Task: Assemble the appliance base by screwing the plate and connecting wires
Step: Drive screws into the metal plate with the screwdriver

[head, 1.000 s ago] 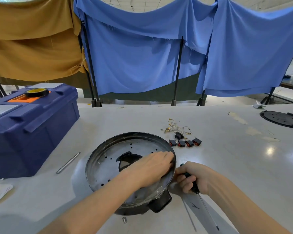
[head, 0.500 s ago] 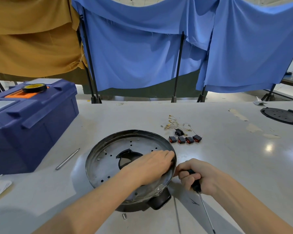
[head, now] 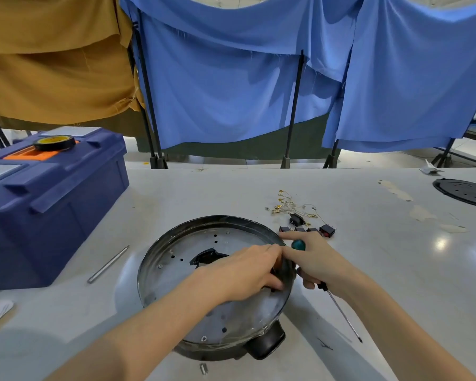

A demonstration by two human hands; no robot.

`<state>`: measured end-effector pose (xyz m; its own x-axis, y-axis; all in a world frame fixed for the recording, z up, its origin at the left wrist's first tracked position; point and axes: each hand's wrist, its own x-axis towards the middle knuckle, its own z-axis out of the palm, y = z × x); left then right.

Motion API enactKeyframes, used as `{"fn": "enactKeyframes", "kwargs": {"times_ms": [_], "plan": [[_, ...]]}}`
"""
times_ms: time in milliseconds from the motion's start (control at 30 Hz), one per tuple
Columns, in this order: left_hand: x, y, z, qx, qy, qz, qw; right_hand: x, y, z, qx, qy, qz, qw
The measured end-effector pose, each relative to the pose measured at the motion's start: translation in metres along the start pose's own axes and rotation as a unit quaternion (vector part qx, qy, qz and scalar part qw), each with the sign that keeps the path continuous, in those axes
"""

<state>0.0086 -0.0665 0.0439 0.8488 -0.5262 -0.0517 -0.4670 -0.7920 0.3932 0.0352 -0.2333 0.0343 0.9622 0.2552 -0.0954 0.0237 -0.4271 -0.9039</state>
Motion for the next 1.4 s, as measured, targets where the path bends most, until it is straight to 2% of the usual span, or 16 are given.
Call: {"fn": "enactKeyframes", "kwargs": {"times_ms": [100, 200, 267, 500, 667, 800, 933, 1033, 1133, 1267, 1400], "plan": [[0.002, 0.004, 0.004, 0.066, 0.022, 0.031, 0.997, 0.005, 0.006, 0.0, -0.004, 0.012, -0.015, 1.0], [0.004, 0.0, 0.014, 0.202, 0.041, 0.093, 0.974, 0.006, 0.01, 0.005, 0.038, 0.036, -0.015, 0.999], [0.005, -0.003, 0.018, 0.249, 0.041, 0.119, 0.96, 0.007, 0.011, 0.007, 0.045, 0.043, -0.013, 0.998], [0.004, -0.003, 0.02, 0.284, 0.071, 0.164, 0.942, 0.007, 0.011, 0.011, 0.085, 0.046, -0.004, 0.995], [0.004, -0.001, 0.018, 0.301, 0.059, 0.165, 0.937, 0.004, 0.008, 0.012, 0.108, 0.035, 0.007, 0.994], [0.0, -0.002, 0.014, 0.235, 0.066, 0.155, 0.957, 0.003, 0.007, 0.012, 0.125, 0.034, 0.02, 0.991], [0.002, -0.003, -0.005, -0.006, 0.055, 0.05, 0.997, 0.0, 0.005, 0.011, 0.127, 0.017, 0.016, 0.992], [0.008, -0.002, -0.01, -0.124, 0.06, -0.022, 0.99, -0.001, 0.005, 0.011, 0.126, 0.007, 0.017, 0.992], [0.015, 0.001, -0.01, -0.173, 0.071, -0.07, 0.98, -0.001, 0.004, 0.011, 0.118, 0.006, 0.02, 0.993], [0.018, 0.002, -0.016, -0.221, 0.045, -0.117, 0.967, -0.001, 0.004, 0.01, 0.118, 0.003, 0.023, 0.993], [0.024, 0.012, -0.01, -0.162, 0.072, -0.144, 0.974, 0.0, 0.006, 0.011, 0.121, 0.004, 0.027, 0.992]]}}
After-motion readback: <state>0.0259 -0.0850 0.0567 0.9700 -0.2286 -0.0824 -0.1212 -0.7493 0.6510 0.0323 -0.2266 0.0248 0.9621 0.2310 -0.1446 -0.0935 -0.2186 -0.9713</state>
